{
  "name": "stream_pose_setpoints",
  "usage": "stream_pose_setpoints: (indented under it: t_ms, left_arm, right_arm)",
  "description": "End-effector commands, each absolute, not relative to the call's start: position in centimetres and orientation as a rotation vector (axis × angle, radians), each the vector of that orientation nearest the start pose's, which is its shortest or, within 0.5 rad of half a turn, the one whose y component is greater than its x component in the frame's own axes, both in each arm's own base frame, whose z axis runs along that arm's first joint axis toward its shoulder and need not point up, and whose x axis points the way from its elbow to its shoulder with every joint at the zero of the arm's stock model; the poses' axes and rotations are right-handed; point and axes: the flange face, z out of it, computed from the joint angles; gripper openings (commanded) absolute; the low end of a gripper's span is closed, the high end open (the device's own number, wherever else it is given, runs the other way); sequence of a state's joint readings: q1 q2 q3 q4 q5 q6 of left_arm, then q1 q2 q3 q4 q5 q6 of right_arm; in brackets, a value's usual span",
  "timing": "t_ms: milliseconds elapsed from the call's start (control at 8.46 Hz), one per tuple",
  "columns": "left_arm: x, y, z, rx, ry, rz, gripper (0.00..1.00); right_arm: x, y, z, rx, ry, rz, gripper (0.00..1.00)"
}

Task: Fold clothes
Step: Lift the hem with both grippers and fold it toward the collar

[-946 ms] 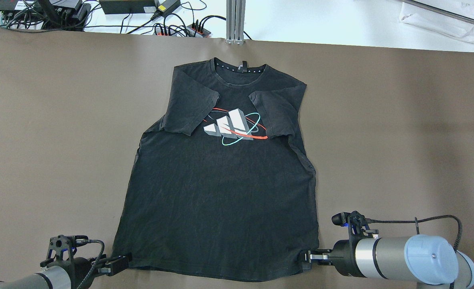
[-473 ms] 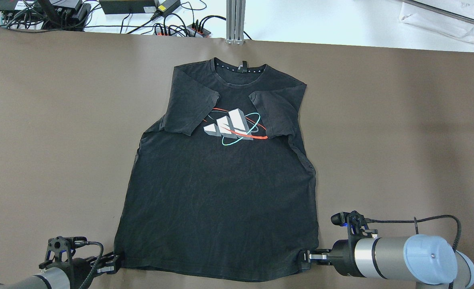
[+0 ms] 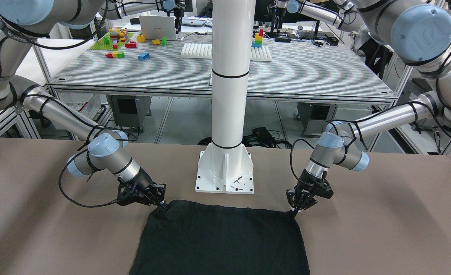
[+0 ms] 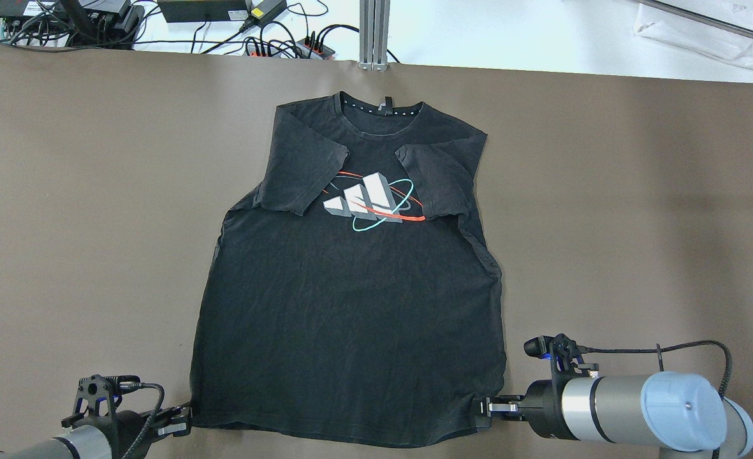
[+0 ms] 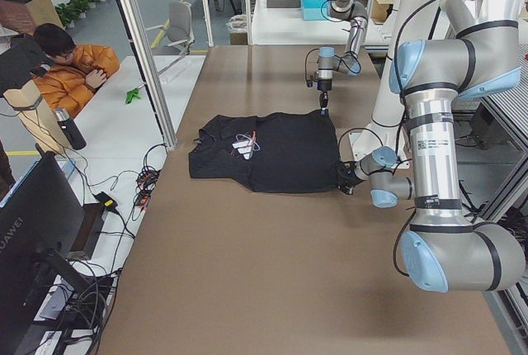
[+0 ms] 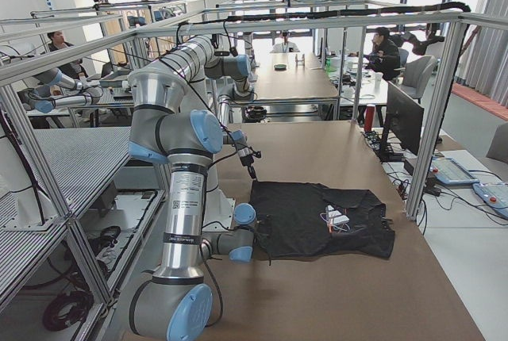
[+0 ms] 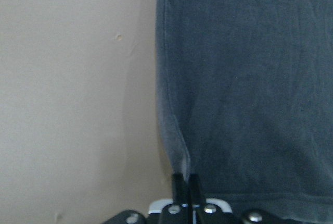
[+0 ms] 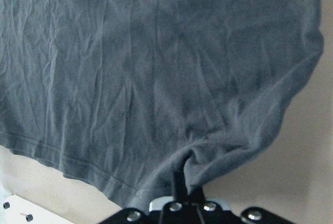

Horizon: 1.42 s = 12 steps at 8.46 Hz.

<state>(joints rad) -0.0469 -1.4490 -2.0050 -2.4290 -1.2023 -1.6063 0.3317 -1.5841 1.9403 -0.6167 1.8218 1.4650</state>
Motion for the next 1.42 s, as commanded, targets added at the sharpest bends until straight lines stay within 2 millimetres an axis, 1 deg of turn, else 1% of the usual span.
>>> stream_pose_setpoints:
  t_ms: [0,118,236,355,473,591,709,827,946,1064,1182,1300]
  left_arm:
    - [40.8,-19.1,37.1,0.255,1.234,-0.247,0.0]
    - [38.9,-20.8,35.0,0.204,1.281,-0.236,0.0]
    - [36.4,-23.6,33.2,0.156,1.329,-0.201,0.0]
    - [34.1,-23.3,30.6,0.15,1.412,-0.1,0.0]
    - [32.1,-23.2,28.6,0.134,1.507,-0.05,0.0]
    - [31.2,-22.6,27.6,0.118,1.583,0.001,0.0]
    - [30.4,-21.7,26.9,0.098,1.662,0.051,0.0]
    - [29.4,-20.8,26.6,0.072,1.731,0.125,0.0]
    - [28.4,-20.3,26.5,0.069,1.767,0.151,0.0]
    - [28.2,-20.4,28.9,0.069,1.707,0.117,0.0]
    - [29.1,-21.3,30.6,0.1,1.673,0.059,0.0]
    - [30.0,-22.3,32.1,0.124,1.639,0.0,0.0]
  right_arm:
    - [-39.4,-26.2,35.5,0.036,-1.369,0.001,0.0]
    - [-36.9,-26.5,35.8,0.012,-1.367,0.007,0.0]
    - [-35.0,-25.6,34.3,0.008,-1.393,-0.01,0.0]
    - [-33.4,-24.5,32.7,-0.022,-1.427,-0.042,0.0]
    - [-31.2,-23.3,30.2,-0.081,-1.486,-0.039,0.0]
    - [-28.9,-22.2,28.5,-0.14,-1.557,-0.027,0.0]
    - [-27.4,-21.0,27.6,-0.212,-1.638,-0.045,0.0]
    - [-26.1,-19.9,27.4,-0.283,-1.712,-0.105,0.0]
    - [-25.5,-19.5,27.2,-0.296,-1.755,-0.129,0.0]
    - [-25.8,-20.0,27.7,-0.29,-1.748,-0.116,0.0]
    - [-26.3,-22.5,29.3,-0.24,-1.725,-0.058,0.0]
    - [-27.0,-25.5,31.0,-0.198,-1.701,-0.001,0.0]
